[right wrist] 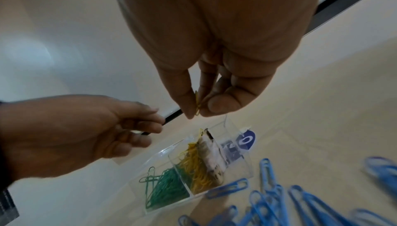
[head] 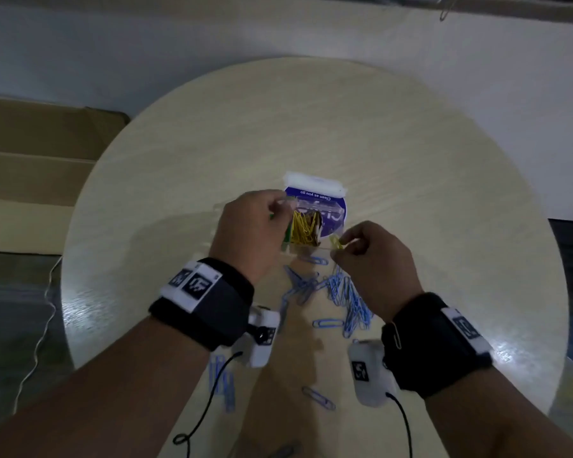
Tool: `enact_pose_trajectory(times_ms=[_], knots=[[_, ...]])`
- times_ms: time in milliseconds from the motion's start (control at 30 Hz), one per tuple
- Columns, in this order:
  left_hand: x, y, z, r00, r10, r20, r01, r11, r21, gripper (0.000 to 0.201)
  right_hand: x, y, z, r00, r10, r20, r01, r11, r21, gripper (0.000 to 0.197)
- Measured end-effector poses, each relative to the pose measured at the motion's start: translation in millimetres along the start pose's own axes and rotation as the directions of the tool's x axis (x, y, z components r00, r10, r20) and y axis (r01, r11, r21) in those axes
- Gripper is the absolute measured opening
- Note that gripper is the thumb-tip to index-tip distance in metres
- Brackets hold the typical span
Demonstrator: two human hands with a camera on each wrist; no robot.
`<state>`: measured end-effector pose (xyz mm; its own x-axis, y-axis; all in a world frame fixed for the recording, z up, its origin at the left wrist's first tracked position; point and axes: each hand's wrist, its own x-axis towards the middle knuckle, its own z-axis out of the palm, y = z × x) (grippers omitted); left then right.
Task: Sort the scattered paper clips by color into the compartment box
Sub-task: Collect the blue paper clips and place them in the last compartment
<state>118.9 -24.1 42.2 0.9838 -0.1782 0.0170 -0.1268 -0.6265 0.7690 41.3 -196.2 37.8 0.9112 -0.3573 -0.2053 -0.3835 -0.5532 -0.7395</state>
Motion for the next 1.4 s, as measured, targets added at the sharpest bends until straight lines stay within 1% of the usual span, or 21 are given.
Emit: enact_pose_trajectory(times_ms=[133, 233, 300, 367, 433, 500, 533, 600, 667, 700, 767, 800, 833, 933, 1067, 1133, 1200, 1267, 1300, 1333, 1400], knots=[[-26.1, -20.2, -30.3, 0.999, -0.053, 0.008, 0.053, 0.998, 0.028, 0.018, 32.2, -16.1, 19.2, 1.000, 0.010, 0.008, -0.010, 1.000, -0.017, 0.016], [-51.1, -46.0, -47.6, 0.996, -0.087, 0.033, 0.084, 0.993, 0.084, 0.015, 38.2, -23.0, 23.1, 0.999, 0.033, 0.042, -0.033, 0.999, -0.009, 0.032], [-75.9, -64.3, -58.3, 0.995, -0.079, 0.068, 0.066, 0.982, 0.178, 0.007, 26.3, -17.3, 12.6, 1.000, 0.008, -0.026, -0.009, 1.000, -0.023, 0.035], [-110.3, -78.6, -65.8, 0.982, -0.045, 0.184, -0.008, 0.961, 0.277, 0.007, 3.1, 0.3, -2.2, 0.995, -0.046, -0.085, 0.036, 0.993, -0.115, 0.028], [-151.7, -85.9, -67.3, 0.928, -0.012, 0.372, -0.129, 0.927, 0.352, 0.004, -29.3, 26.7, -13.2, 0.997, -0.070, -0.037, 0.061, 0.975, -0.215, 0.025], [-189.5, -90.6, -61.8, 0.843, 0.002, 0.538, -0.235, 0.901, 0.365, 0.012, -64.4, 53.2, -17.1, 0.996, -0.065, 0.058, 0.079, 0.954, -0.290, 0.029], [-203.8, -93.3, -58.0, 0.806, -0.008, 0.592, -0.245, 0.905, 0.346, 0.015, -82.8, 63.3, -14.9, 0.990, -0.064, 0.128, 0.101, 0.947, -0.306, 0.030], [-218.6, -100.6, -49.3, 0.777, -0.004, 0.629, -0.228, 0.930, 0.288, 0.017, -119.3, 70.0, -3.8, 0.934, -0.119, 0.336, 0.224, 0.929, -0.294, 0.025], [-218.4, -104.2, -41.8, 0.792, -0.001, 0.611, -0.199, 0.945, 0.259, 0.016, -150.7, 68.2, 14.5, 0.836, -0.180, 0.518, 0.368, 0.884, -0.287, 0.023], [-215.2, -103.4, -38.0, 0.799, 0.010, 0.601, -0.211, 0.941, 0.265, 0.016, -161.1, 67.0, 25.3, 0.795, -0.208, 0.569, 0.436, 0.849, -0.298, 0.023], [-204.5, -98.8, -30.6, 0.817, 0.037, 0.576, -0.246, 0.925, 0.290, 0.013, -166.7, 64.8, 47.2, 0.739, -0.264, 0.620, 0.553, 0.763, -0.334, 0.017], [-197.5, -95.6, -27.2, 0.828, 0.044, 0.559, -0.251, 0.920, 0.301, 0.011, -162.2, 62.9, 56.1, 0.732, -0.286, 0.618, 0.584, 0.730, -0.355, 0.012], [-189.9, -93.6, -23.9, 0.842, 0.056, 0.536, -0.253, 0.919, 0.303, 0.009, -155.0, 61.9, 62.8, 0.741, -0.306, 0.597, 0.595, 0.711, -0.374, 0.009], [-169.7, -87.5, -21.1, 0.880, 0.051, 0.472, -0.204, 0.938, 0.279, 0.006, -128.2, 57.8, 67.6, 0.807, -0.350, 0.475, 0.558, 0.714, -0.423, 0.015], [-178.8, -86.9, -35.3, 0.919, 0.045, 0.392, -0.149, 0.959, 0.239, 0.004, -108.5, 53.7, 49.7, 0.891, -0.297, 0.343, 0.407, 0.858, -0.315, 0.007], [-192.3, -92.3, -48.6, 0.952, 0.031, 0.304, -0.123, 0.950, 0.289, 0.005, -105.7, 58.4, 37.9, 0.927, -0.256, 0.274, 0.338, 0.886, -0.316, 0.019], [-197.9, -106.0, -61.2, 0.985, -0.026, 0.171, -0.032, 0.943, 0.330, 0.016, -105.9, 66.5, 27.6, 0.956, -0.171, 0.240, 0.259, 0.876, -0.407, 0.036], [-195.5, -124.2, -71.9, 0.990, -0.118, 0.082, 0.081, 0.930, 0.357, 0.031, -108.2, 72.8, 24.9, 0.958, -0.101, 0.270, 0.228, 0.837, -0.498, 0.049], [-192.8, -131.4, -74.6, 0.984, -0.155, 0.087, 0.113, 0.924, 0.364, 0.037, -110.2, 74.4, 26.9, 0.950, -0.085, 0.300, 0.238, 0.818, -0.523, 0.050], [-189.2, -136.0, -74.3, 0.979, -0.165, 0.123, 0.109, 0.921, 0.374, 0.040, -111.8, 74.4, 30.7, 0.940, -0.091, 0.329, 0.264, 0.805, -0.531, 0.049], [-180.4, -136.5, -66.0, 0.973, -0.102, 0.208, 0.010, 0.916, 0.401, 0.039, -110.2, 71.5, 41.8, 0.920, -0.157, 0.358, 0.334, 0.793, -0.509, 0.038]])
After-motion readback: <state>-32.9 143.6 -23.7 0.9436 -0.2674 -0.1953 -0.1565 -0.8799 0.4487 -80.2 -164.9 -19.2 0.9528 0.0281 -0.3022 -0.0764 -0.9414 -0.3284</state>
